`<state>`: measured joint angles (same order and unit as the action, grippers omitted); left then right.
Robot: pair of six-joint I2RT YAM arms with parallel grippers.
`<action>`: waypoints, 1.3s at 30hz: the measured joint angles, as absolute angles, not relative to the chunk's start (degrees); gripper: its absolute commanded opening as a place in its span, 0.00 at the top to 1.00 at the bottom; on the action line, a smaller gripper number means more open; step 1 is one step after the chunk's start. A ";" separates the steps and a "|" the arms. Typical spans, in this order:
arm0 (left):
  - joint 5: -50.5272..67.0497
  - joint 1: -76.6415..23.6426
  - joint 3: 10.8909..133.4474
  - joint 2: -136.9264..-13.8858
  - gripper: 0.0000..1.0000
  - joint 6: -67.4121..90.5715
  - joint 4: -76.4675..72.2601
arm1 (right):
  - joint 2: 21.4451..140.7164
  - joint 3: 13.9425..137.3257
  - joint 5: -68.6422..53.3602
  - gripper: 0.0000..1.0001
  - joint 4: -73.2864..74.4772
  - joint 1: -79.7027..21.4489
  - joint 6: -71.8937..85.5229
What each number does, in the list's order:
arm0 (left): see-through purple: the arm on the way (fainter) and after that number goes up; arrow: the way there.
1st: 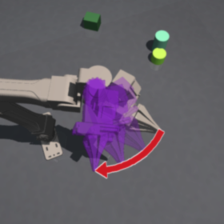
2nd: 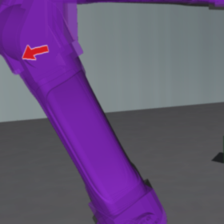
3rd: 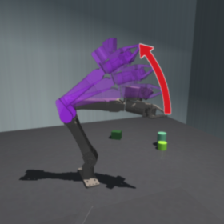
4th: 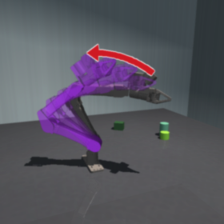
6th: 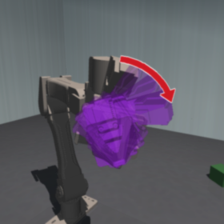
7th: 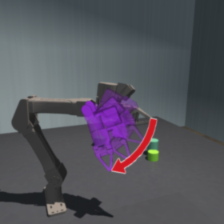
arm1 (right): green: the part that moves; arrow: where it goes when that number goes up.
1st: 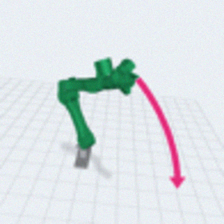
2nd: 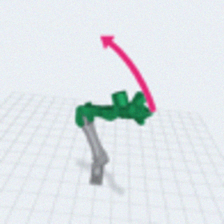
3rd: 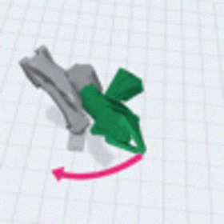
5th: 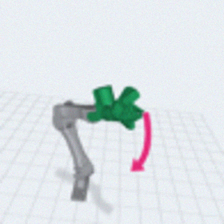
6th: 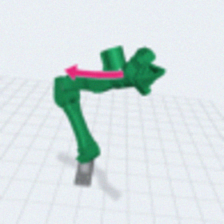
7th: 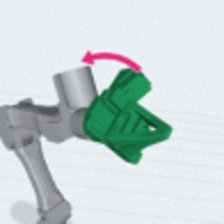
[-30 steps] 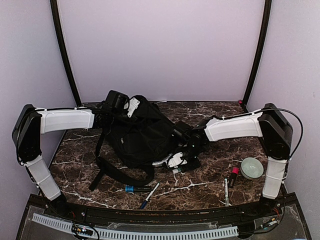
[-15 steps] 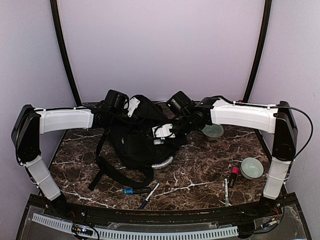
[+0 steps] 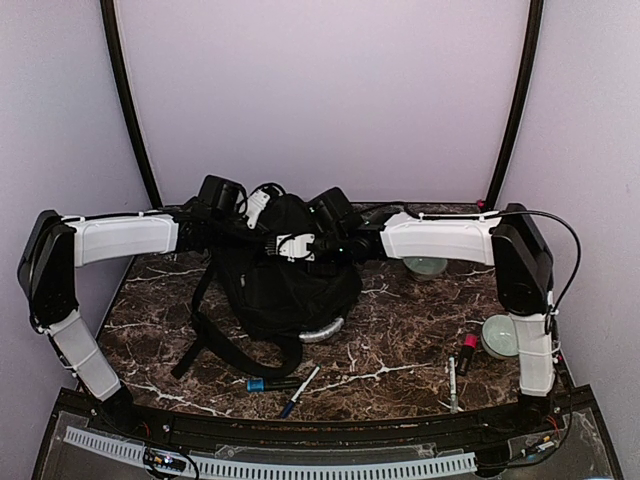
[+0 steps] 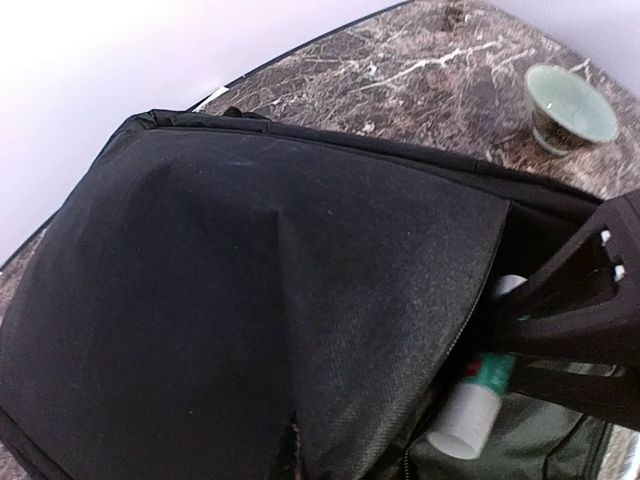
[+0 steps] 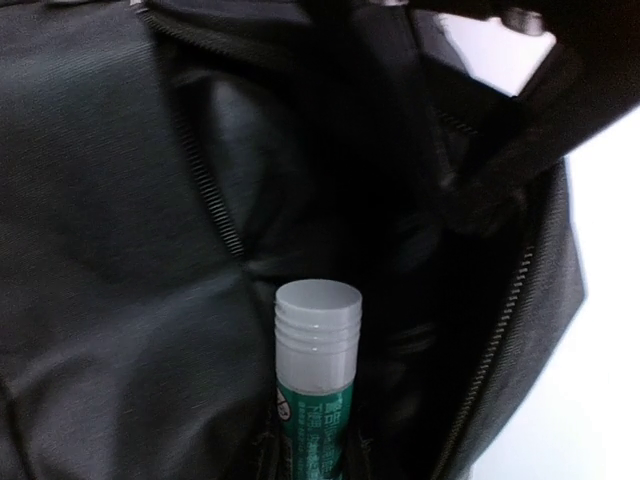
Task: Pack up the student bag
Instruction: Place the glue stick in the upper front pocket of the bag.
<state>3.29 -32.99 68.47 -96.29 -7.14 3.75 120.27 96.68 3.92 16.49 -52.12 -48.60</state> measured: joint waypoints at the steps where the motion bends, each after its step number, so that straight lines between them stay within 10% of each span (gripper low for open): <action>1: 5.17 -32.12 68.47 -96.23 1.00 -6.55 3.53 | 120.66 96.62 5.43 0.88 14.13 -52.23 -49.04; 21: 19.77 -24.93 68.47 -96.40 1.00 -0.32 0.95 | 133.16 96.55 24.12 0.64 -23.44 -54.65 -61.43; 39: 20.75 -24.80 68.47 -96.55 1.00 0.97 1.02 | 124.16 92.92 17.15 0.57 -5.45 -53.93 -47.20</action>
